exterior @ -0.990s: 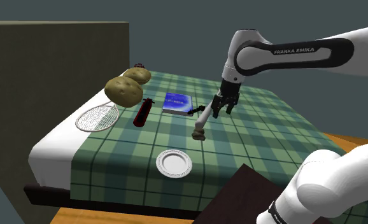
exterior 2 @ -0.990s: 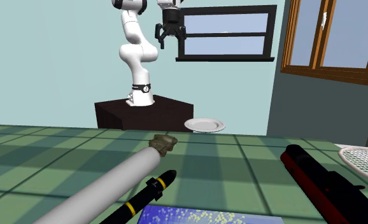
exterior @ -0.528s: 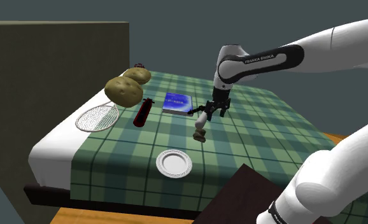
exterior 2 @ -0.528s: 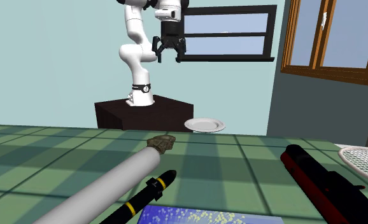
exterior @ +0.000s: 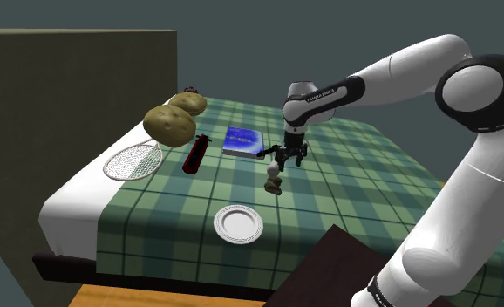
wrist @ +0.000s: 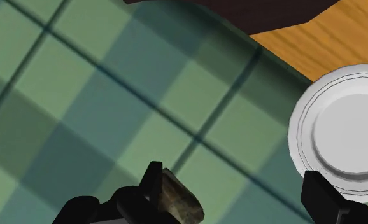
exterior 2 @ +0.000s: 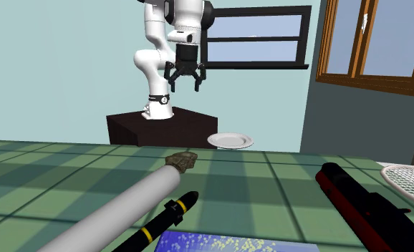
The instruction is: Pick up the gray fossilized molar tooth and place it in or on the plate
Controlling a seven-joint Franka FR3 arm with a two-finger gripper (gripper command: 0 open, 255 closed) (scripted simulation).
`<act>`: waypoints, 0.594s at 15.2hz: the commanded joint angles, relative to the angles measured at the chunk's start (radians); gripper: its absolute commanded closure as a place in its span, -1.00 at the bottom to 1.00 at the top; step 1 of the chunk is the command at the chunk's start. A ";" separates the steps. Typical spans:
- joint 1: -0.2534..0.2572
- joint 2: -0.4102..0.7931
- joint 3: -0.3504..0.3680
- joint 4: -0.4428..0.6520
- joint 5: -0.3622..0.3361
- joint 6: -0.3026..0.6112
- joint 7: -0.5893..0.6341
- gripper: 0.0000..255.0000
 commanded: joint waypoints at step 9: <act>-0.066 0.390 -0.033 0.276 0.036 0.038 -0.050 -1.00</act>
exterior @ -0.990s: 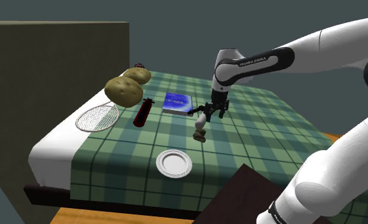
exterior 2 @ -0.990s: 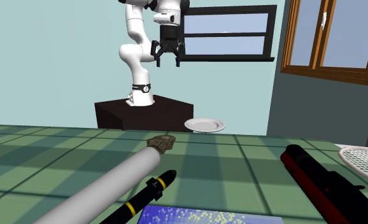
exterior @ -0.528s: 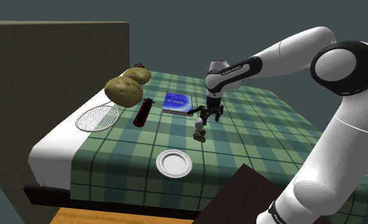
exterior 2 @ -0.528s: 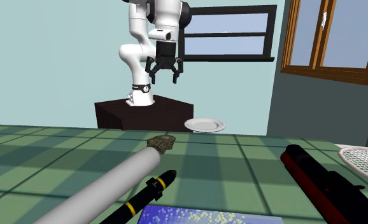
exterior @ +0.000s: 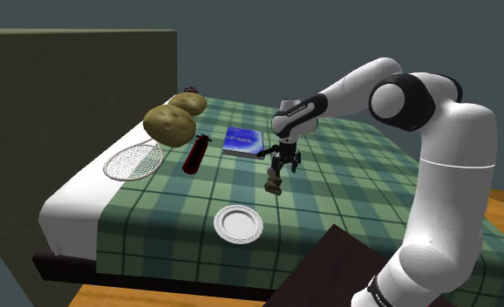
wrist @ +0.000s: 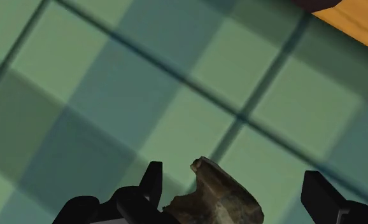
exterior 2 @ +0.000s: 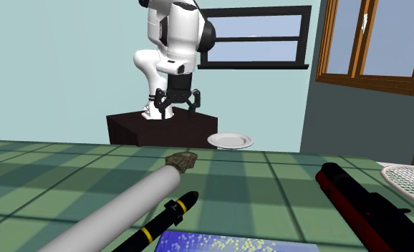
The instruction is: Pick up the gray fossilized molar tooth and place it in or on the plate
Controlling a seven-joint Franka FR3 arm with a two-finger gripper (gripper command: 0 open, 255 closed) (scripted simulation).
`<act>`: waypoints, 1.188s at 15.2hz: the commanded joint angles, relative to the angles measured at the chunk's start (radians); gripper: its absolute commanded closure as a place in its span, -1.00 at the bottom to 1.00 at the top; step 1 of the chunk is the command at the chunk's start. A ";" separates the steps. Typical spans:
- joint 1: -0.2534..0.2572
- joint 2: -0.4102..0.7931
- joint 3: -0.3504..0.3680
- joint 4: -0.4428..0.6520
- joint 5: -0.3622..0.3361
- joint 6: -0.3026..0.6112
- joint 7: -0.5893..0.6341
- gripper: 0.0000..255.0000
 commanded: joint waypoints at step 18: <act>-0.042 0.224 -0.001 0.114 0.025 0.077 -0.018 -1.00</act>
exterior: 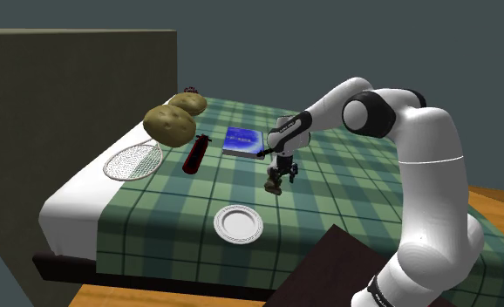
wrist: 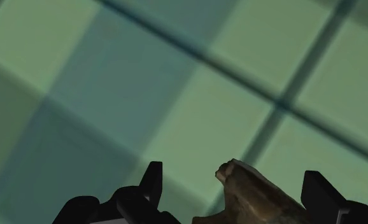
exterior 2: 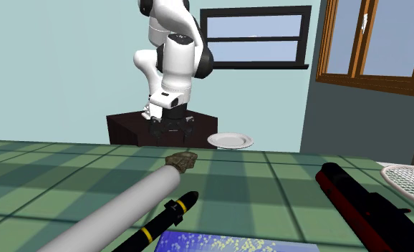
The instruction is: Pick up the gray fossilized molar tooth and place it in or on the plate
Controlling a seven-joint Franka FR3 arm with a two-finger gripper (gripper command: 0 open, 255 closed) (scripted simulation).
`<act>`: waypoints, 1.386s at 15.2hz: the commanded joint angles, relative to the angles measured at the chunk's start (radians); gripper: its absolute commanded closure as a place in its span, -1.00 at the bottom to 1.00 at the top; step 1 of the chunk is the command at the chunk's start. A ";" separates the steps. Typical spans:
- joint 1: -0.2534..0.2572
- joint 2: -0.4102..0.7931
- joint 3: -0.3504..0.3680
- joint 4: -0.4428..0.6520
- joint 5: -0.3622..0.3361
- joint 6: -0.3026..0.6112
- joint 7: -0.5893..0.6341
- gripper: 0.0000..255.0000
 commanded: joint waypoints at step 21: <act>-0.124 0.079 0.097 0.143 0.166 0.177 -0.157 -1.00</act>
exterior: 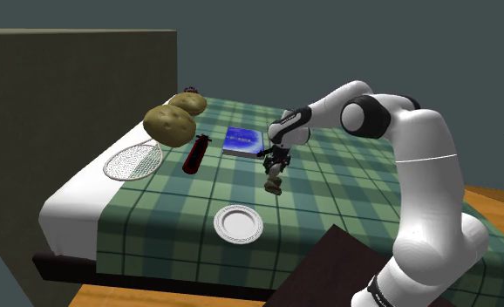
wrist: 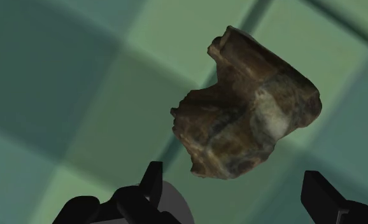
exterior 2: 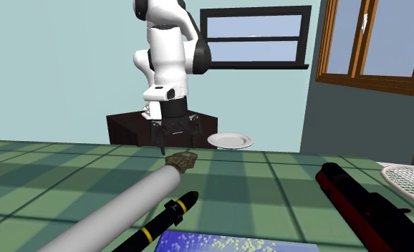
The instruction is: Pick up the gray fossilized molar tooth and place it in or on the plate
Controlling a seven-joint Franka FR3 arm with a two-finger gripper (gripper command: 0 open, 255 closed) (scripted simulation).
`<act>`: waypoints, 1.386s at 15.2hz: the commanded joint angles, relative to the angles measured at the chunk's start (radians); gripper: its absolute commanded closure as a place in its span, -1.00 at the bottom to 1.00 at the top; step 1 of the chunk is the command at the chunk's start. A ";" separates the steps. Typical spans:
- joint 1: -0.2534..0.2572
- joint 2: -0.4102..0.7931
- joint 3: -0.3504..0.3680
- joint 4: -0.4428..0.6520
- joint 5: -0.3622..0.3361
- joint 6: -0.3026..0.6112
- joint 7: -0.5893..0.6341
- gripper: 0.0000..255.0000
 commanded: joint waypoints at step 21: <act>-0.011 0.077 0.015 0.022 0.019 0.066 -0.017 1.00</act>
